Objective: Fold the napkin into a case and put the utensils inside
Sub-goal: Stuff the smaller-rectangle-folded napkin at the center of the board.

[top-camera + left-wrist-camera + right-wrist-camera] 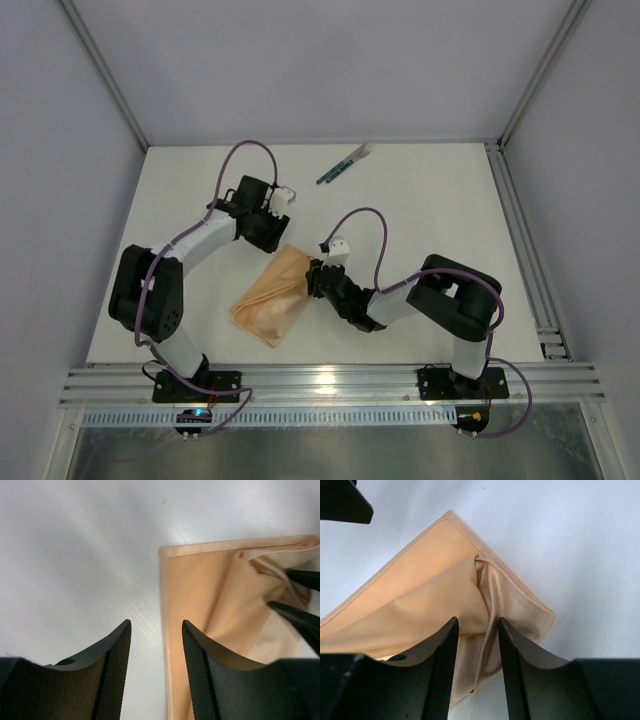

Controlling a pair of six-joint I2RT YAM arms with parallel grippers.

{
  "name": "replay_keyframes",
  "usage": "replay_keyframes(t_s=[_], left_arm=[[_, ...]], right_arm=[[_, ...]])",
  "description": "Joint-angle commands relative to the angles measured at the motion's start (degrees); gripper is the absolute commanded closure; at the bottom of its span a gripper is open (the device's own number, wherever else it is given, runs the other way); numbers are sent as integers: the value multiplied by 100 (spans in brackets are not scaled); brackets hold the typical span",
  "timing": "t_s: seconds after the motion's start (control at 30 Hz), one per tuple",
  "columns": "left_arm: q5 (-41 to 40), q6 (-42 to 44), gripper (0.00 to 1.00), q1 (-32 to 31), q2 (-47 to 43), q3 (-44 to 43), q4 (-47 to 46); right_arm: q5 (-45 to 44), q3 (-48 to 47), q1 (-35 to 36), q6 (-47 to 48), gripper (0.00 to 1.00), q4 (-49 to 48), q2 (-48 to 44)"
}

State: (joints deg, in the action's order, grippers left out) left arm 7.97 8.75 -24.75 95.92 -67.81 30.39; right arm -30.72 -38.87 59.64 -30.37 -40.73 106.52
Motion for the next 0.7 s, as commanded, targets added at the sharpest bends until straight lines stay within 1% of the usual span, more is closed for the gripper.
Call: replay_keyframes(t_s=[0.0, 0.1, 0.13, 0.23, 0.43, 0.5, 0.6, 0.63, 0.67], left_arm=[[-58, 179, 52, 348, 92, 277, -121], [73, 250, 51, 445, 400, 269, -43], [239, 241, 52, 454, 645, 225, 97], [617, 127, 52, 445, 945, 189, 143], [811, 30, 53, 348, 1227, 154, 204], [1031, 4, 55, 340, 1341, 145, 274], [1277, -67, 63, 331, 1499, 102, 397], [1312, -110, 74, 331, 1543, 75, 415], [1347, -128, 78, 331, 1561, 66, 441]], right_arm=[[339, 213, -5, -153, 58, 1014, 396], [365, 205, 4, -153, 58, 1006, 413], [365, 205, -5, -162, 58, 997, 422], [374, 231, -5, -180, 58, 988, 414], [426, 249, -31, -197, 58, 944, 405], [444, 257, -57, -197, 58, 927, 405], [488, 266, -75, -215, 58, 927, 396], [479, 266, -75, -224, 58, 935, 396], [479, 266, -84, -232, 59, 935, 387]])
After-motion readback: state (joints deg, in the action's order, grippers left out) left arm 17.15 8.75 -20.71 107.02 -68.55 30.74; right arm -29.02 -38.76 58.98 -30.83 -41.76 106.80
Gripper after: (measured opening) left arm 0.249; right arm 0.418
